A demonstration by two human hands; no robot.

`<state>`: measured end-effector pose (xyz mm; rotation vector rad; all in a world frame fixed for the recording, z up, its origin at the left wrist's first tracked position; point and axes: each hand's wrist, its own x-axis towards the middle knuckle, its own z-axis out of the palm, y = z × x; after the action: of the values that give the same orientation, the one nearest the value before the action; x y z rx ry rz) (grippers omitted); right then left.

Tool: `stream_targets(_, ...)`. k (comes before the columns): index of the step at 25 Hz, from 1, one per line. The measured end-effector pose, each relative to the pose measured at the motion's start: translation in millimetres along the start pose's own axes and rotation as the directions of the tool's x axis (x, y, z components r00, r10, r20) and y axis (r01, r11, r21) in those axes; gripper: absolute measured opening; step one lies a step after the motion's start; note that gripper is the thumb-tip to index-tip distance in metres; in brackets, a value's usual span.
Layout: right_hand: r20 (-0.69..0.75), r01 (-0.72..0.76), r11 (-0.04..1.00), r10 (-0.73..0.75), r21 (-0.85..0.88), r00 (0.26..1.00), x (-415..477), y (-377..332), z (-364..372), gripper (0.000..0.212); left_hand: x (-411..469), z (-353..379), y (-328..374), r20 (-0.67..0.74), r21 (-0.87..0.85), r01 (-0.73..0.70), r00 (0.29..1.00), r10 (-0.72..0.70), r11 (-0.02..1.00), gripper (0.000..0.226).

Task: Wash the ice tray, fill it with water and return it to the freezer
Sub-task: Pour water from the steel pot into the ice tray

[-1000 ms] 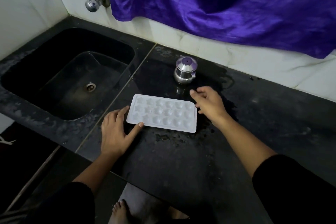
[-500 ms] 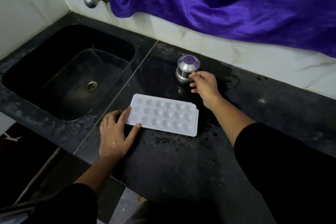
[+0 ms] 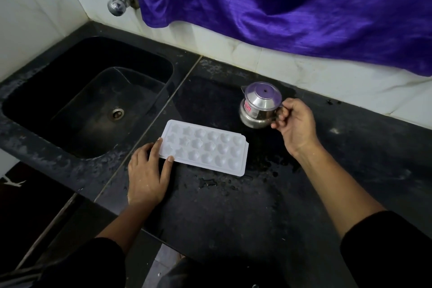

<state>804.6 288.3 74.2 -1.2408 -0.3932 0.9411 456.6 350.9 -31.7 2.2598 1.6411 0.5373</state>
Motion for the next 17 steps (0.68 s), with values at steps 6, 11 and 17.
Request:
stream_targets(6,-0.083,0.022,0.998,-0.027,-0.062,0.996,-34.1,-10.9,-3.0,0.034,1.1,-1.8,1.5,0.004,0.039,-0.002,1.000,0.001,0.999,0.068)
stream_targets(11,-0.179,0.003,0.996,-0.020,-0.094,0.984,-50.5,-6.3,7.4,0.032,19.6,-15.3,-11.1,0.061,0.116,-0.043,0.997,0.036,0.992,0.068)
stream_targets(17,-0.302,0.007,0.988,-0.055,-0.156,0.952,-60.7,9.5,18.7,0.028,42.3,-24.3,-28.7,0.127,0.073,-0.160,0.981,0.150,0.985,0.069)
